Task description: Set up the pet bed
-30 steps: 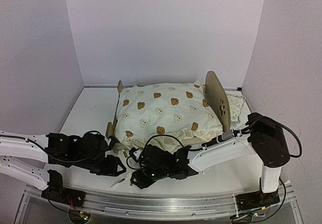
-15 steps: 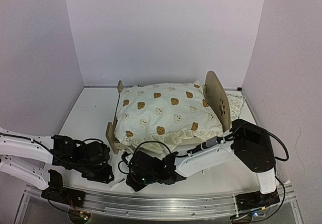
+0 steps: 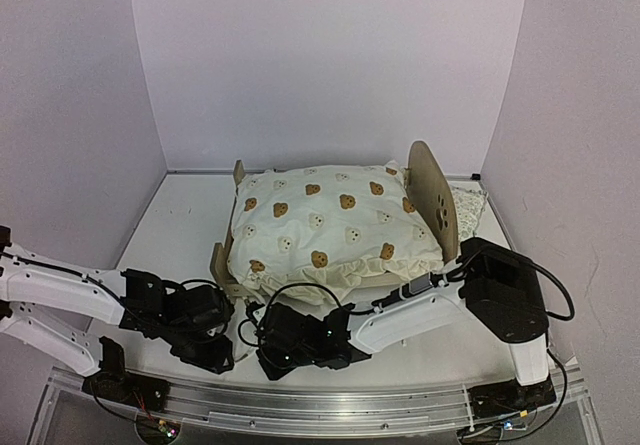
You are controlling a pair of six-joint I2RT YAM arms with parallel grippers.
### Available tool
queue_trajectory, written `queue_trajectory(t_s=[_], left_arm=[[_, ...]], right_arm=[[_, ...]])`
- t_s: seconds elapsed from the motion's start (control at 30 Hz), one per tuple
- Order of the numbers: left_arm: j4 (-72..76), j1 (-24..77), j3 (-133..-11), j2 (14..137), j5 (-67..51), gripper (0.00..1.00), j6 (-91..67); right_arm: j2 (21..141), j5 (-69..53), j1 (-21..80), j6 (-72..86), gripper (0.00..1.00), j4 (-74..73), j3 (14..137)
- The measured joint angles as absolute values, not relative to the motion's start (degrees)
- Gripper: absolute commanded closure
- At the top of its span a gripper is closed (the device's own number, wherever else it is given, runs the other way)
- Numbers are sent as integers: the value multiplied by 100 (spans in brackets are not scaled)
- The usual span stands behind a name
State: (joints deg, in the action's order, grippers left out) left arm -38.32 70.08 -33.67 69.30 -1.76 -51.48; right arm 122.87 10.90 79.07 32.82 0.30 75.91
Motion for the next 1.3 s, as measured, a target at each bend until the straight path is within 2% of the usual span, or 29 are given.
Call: queue_trajectory(t_s=[0.17, 0.23, 0.4, 0.63, 0.9, 1.0, 1.2, 1.3], left_arm=[[-3676, 7008, -3369, 7327, -179, 65, -5041], [-3620, 7008, -3369, 7488, -178, 72, -5001], [-3509, 7008, -3460, 7768, -133, 99, -4899], [-3424, 7020, -3571, 7897, 86, 100, -4895], [-4060, 6998, -3707, 7261, 1146, 100, -5435], [-4045, 6991, -3712, 7181, 1302, 100, -5511], [-3921, 6991, -3712, 7275, 1376, 100, -5551], [-3817, 6991, -3710, 7327, 1374, 100, -5551]], right_arm=[[12187, 1179, 7913, 3258, 100, 71, 7429], [12151, 1203, 7913, 3238, 100, 72, 7376], [12122, 1211, 7912, 3186, 100, 85, 7330], [12030, 1262, 7913, 3148, 100, 79, 7208], [11867, 1478, 7912, 3132, 99, 14, 7000], [11867, 1477, 7911, 3119, 85, 12, 7000], [11825, 1431, 7897, 2971, 66, -57, 7013], [11729, 1370, 7821, 2884, 62, -194, 7013]])
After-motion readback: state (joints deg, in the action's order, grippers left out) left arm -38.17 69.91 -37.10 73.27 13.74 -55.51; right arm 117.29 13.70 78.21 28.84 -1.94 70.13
